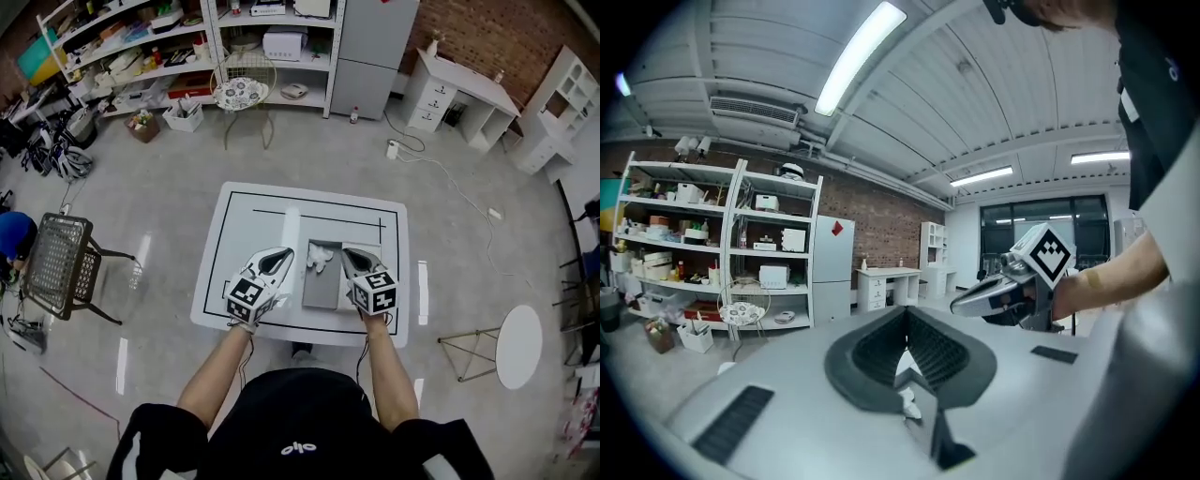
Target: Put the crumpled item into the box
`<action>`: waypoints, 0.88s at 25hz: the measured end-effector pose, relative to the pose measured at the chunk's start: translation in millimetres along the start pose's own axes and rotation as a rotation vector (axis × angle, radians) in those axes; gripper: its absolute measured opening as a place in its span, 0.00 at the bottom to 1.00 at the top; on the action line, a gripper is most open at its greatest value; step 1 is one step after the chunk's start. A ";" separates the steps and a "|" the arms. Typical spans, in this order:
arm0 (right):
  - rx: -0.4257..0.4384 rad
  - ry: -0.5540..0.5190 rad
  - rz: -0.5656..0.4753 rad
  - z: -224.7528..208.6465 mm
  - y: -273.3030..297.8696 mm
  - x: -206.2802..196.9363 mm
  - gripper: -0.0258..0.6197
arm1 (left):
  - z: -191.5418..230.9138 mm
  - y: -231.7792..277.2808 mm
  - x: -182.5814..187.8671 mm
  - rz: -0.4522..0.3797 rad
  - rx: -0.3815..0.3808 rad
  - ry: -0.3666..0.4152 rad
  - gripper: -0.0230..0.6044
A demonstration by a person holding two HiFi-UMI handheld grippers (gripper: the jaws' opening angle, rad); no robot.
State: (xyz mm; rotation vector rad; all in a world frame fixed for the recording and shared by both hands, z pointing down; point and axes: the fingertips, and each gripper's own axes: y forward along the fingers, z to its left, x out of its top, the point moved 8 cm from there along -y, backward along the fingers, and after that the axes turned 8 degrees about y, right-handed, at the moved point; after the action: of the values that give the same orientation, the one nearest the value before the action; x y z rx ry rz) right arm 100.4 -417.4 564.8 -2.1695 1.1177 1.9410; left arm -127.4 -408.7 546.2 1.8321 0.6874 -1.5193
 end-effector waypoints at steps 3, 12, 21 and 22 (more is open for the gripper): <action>0.008 -0.029 -0.066 10.6 -31.2 5.8 0.05 | -15.4 -8.3 6.9 -0.021 -0.003 0.009 0.05; 0.020 -0.058 -0.119 44.5 -100.8 -18.1 0.05 | -70.3 -55.7 16.2 -0.043 0.014 0.012 0.05; 0.013 -0.045 -0.119 72.1 -137.7 -53.9 0.05 | -113.2 -93.4 11.0 -0.039 0.018 0.005 0.05; 0.009 -0.043 -0.118 73.4 -140.4 -56.5 0.05 | -115.5 -95.8 11.4 -0.039 0.018 0.007 0.05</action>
State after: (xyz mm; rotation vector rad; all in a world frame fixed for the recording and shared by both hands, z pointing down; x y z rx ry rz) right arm 111.3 -251.7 537.3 -2.1257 0.9667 1.9196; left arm -122.7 -258.8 533.8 1.8478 0.7186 -1.5498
